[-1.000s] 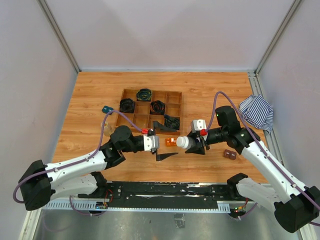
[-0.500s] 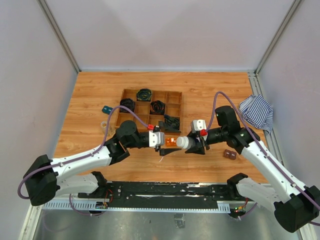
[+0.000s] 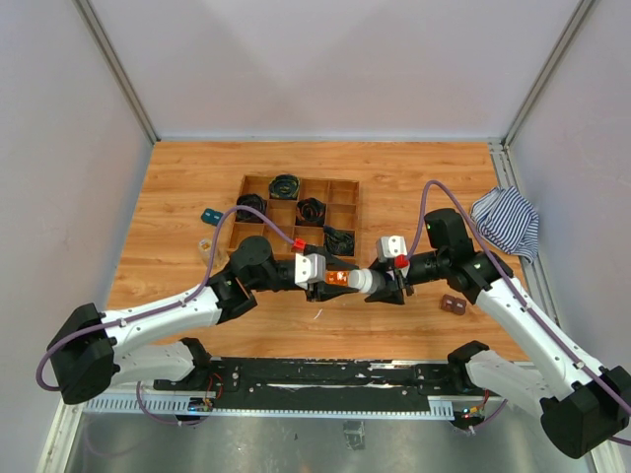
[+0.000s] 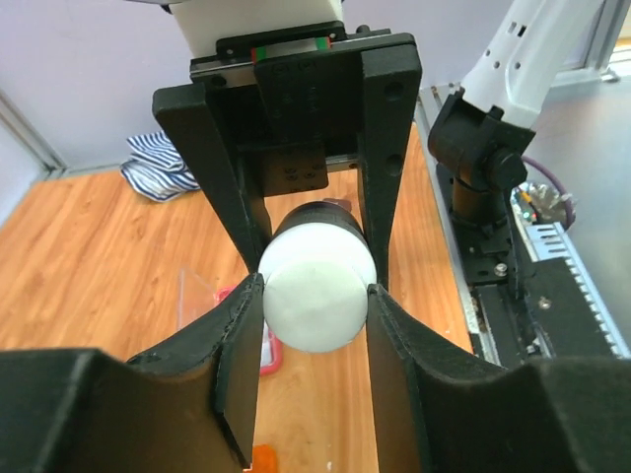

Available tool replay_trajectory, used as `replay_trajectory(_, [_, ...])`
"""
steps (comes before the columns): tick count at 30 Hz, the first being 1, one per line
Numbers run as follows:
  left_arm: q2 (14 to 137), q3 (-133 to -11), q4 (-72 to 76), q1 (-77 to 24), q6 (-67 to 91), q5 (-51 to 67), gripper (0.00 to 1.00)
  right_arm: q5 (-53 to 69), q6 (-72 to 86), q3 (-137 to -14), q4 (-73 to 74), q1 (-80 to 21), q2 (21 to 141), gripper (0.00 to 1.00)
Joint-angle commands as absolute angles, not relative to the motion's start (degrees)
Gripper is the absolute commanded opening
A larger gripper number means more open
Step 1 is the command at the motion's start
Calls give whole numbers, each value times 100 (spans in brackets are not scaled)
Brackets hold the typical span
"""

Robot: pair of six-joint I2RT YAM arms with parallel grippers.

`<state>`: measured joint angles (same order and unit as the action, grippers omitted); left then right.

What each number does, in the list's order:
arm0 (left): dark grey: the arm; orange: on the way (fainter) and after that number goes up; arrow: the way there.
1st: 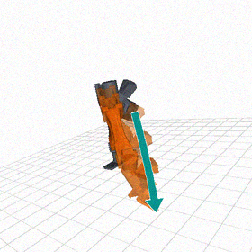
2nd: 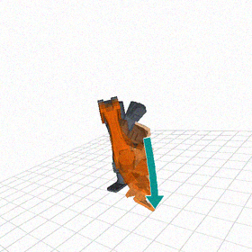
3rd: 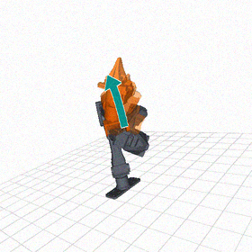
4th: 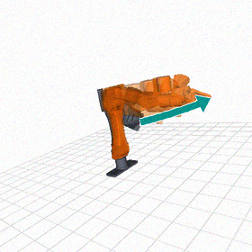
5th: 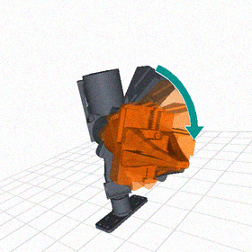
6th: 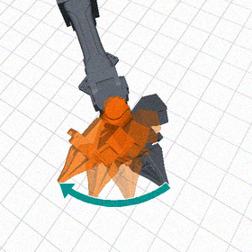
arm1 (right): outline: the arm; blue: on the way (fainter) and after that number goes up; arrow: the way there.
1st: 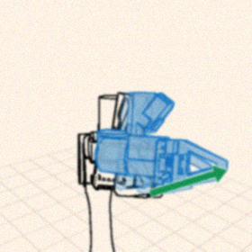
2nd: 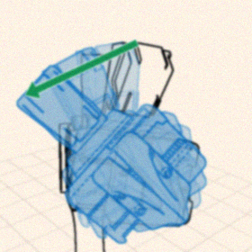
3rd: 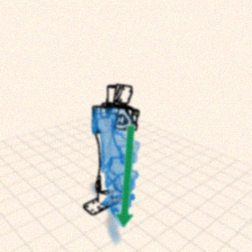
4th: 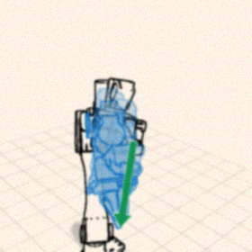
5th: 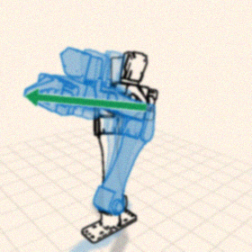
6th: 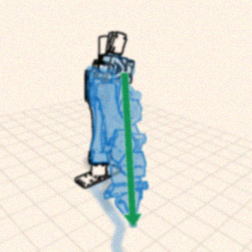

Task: Sort the pills into containers
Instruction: Unscrew the lid of the pill bottle.

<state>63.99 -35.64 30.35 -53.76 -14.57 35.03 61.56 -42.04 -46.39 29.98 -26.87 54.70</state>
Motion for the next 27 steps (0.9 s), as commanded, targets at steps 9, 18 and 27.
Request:
replay_trajectory(9, [6288,-3345,3929,-5519,1738,1912,0,6160,-4213,-4766,3057,-2558,5474,1])
replay_trajectory(18, [6042,-3135,3920,-6159,2906,246,2,6111,-4151,-4768,3032,-2549,5493,1])
replay_trajectory(27, [5962,-3118,3920,-6161,3047,360,55,6139,-4127,-4769,3024,-2523,5477,1])
